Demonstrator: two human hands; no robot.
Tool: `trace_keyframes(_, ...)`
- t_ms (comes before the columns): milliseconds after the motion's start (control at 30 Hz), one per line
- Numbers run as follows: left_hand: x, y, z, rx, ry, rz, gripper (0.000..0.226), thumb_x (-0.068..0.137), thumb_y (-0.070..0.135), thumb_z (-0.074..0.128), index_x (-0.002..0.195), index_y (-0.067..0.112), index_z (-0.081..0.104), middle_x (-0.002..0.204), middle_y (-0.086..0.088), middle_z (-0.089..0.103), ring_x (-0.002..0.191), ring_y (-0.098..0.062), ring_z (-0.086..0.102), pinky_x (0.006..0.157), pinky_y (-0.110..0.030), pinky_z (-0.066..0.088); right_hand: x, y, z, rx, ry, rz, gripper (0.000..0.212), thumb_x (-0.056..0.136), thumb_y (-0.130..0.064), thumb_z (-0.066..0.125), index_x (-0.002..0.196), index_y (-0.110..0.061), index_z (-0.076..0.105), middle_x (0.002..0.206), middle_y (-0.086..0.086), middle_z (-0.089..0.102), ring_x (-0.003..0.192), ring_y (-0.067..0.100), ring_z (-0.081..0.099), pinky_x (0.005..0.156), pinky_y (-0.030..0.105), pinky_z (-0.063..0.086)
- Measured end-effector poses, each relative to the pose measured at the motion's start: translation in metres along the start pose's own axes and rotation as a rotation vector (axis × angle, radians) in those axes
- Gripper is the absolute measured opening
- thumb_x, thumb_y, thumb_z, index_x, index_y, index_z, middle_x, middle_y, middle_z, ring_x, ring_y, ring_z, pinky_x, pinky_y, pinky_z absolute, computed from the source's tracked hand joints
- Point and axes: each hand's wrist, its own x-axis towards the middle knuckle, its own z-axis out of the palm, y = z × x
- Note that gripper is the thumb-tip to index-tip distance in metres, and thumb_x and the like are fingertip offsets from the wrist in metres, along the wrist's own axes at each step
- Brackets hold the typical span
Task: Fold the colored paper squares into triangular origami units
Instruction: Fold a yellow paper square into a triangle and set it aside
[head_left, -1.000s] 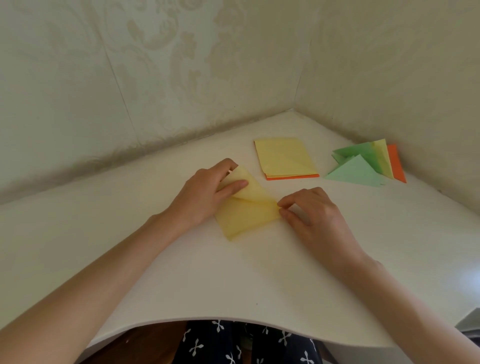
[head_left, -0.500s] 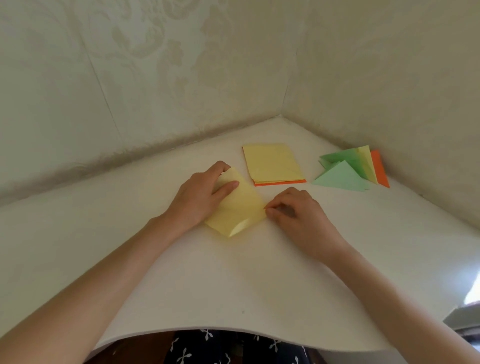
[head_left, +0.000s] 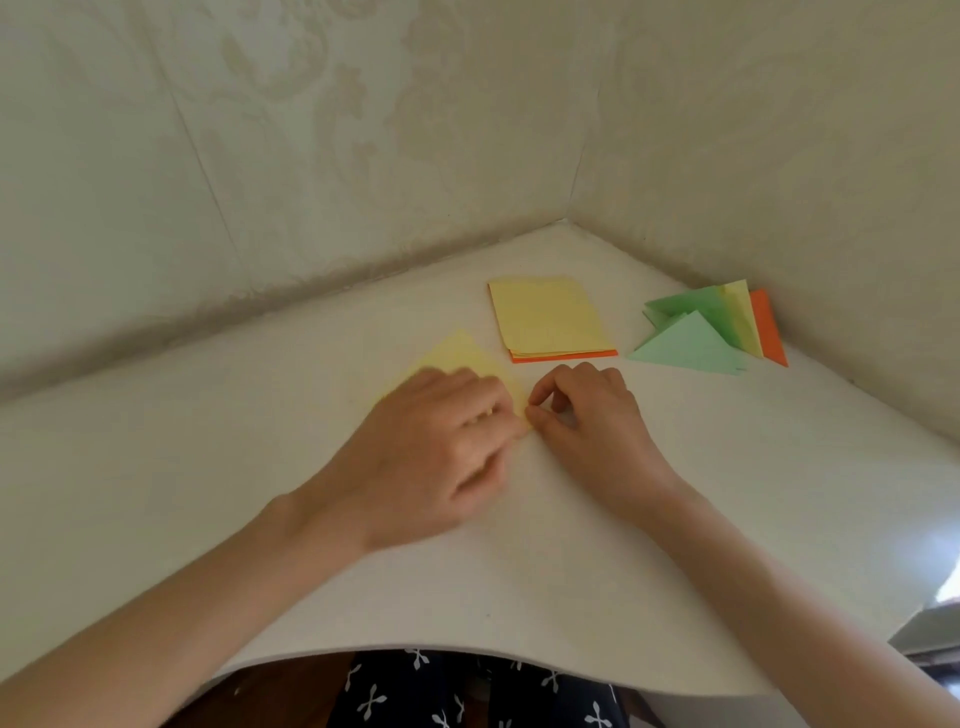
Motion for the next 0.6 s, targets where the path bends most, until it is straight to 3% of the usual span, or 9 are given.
trace_keyframes(67, -0.007, 0.009, 0.004, -0.026, -0.177, -0.086, 0.038, 0.094, 0.038, 0.04, 0.105, 0.013, 0.066, 0.095, 0.001, 0.058, 0.082, -0.017, 0.052, 0.072, -0.029, 0.036, 0.0, 0.0, 0.0, -0.004, -0.003, -0.003, 0.012, 0.092, -0.029, 0.054, 0.099, -0.021, 0.059, 0.09, -0.005, 0.049, 0.093, 0.017, 0.039, 0.079, 0.03, 0.031)
trace_keyframes(167, -0.012, 0.01, 0.017, 0.057, -0.315, -0.197, 0.058, 0.095, 0.054, 0.027, 0.118, 0.015, 0.063, 0.098, 0.003, 0.054, 0.086, -0.016, 0.051, 0.075, -0.031, 0.043, 0.0, 0.002, 0.0, 0.0, -0.02, 0.01, 0.014, 0.092, -0.032, 0.055, 0.102, -0.023, 0.059, 0.093, -0.006, 0.047, 0.096, 0.016, 0.038, 0.08, 0.028, 0.03)
trace_keyframes(367, -0.026, 0.008, 0.006, 0.167, -0.319, -0.149, 0.056, 0.095, 0.051, 0.028, 0.113, 0.017, 0.068, 0.102, 0.003, 0.06, 0.091, -0.018, 0.055, 0.078, -0.033, 0.034, 0.002, 0.006, -0.003, 0.009, -0.081, 0.049, 0.039, 0.092, -0.036, 0.054, 0.13, -0.03, 0.048, 0.116, -0.003, 0.043, 0.112, 0.019, 0.032, 0.099, 0.032, 0.029)
trace_keyframes(467, -0.048, 0.004, -0.01, 0.211, -0.319, -0.115, 0.055, 0.098, 0.05, 0.027, 0.116, 0.017, 0.068, 0.105, 0.002, 0.062, 0.095, -0.018, 0.056, 0.08, -0.033, 0.035, 0.001, 0.006, -0.004, 0.033, -0.101, 0.003, 0.036, 0.094, -0.032, 0.053, 0.13, -0.034, 0.051, 0.118, -0.004, 0.042, 0.114, 0.016, 0.03, 0.1, 0.027, 0.024)
trace_keyframes(600, -0.063, 0.002, -0.02, 0.207, -0.356, -0.118, 0.058, 0.1, 0.05, 0.021, 0.121, 0.018, 0.065, 0.109, 0.002, 0.063, 0.098, -0.017, 0.054, 0.084, -0.032, 0.035, 0.001, 0.008, -0.003, 0.02, -0.015, -0.132, 0.03, 0.09, -0.019, 0.061, 0.119, -0.025, 0.059, 0.117, -0.002, 0.049, 0.114, 0.019, 0.036, 0.101, 0.029, 0.027)
